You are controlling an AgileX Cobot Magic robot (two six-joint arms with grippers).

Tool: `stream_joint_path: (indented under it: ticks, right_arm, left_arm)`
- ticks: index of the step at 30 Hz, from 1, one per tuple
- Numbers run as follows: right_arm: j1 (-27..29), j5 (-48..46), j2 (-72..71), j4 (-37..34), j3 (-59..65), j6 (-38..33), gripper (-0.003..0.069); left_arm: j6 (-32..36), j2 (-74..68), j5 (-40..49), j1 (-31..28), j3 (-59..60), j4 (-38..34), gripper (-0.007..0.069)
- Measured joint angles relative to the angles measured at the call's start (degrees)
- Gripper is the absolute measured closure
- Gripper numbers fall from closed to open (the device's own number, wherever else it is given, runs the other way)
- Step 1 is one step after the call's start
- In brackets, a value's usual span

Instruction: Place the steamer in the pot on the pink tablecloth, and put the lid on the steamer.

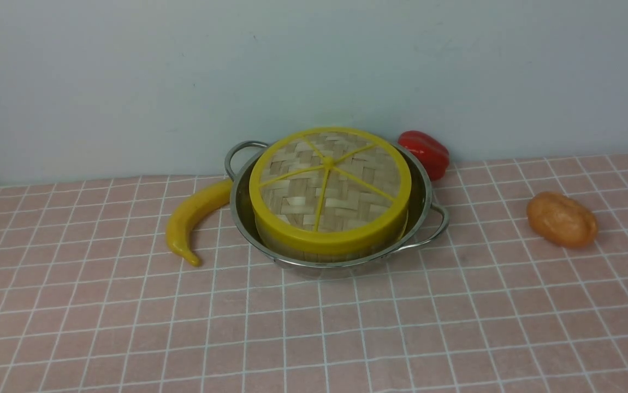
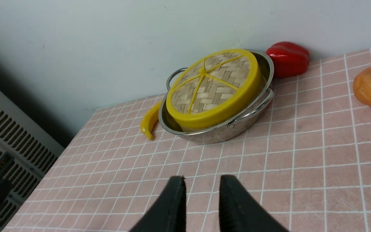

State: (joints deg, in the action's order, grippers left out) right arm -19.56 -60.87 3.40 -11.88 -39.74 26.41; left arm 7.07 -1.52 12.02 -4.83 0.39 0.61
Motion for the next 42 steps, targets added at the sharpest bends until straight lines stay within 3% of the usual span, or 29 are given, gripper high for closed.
stream_joint_path:
  ticks: [7,15,21,29,42]
  right_arm:
    - [0.06,1.47,0.00,2.02,0.13,-0.88,0.0470]
    - [6.10,25.04,0.00,22.22,10.60,-8.24,0.0447]
    - [7.81,34.12,-1.60,30.00,24.56,-8.75,0.0429]
    - [9.54,39.79,-3.23,30.91,35.03,-7.96,0.0420]
    - [10.58,36.92,-3.23,29.59,38.07,-5.69,0.0419]
  left_arm:
    - [0.00,0.00,0.00,0.00,0.00,0.00,0.0539]
    - [0.00,0.00,0.00,0.00,0.00,0.00,0.0524]
    - [0.05,0.00,0.00,0.00,0.04,0.00,0.0515]
    - [0.05,0.04,-0.01,0.00,0.04,0.00,0.0501]
    - [0.05,0.04,-0.01,0.00,0.04,0.00,0.0487]
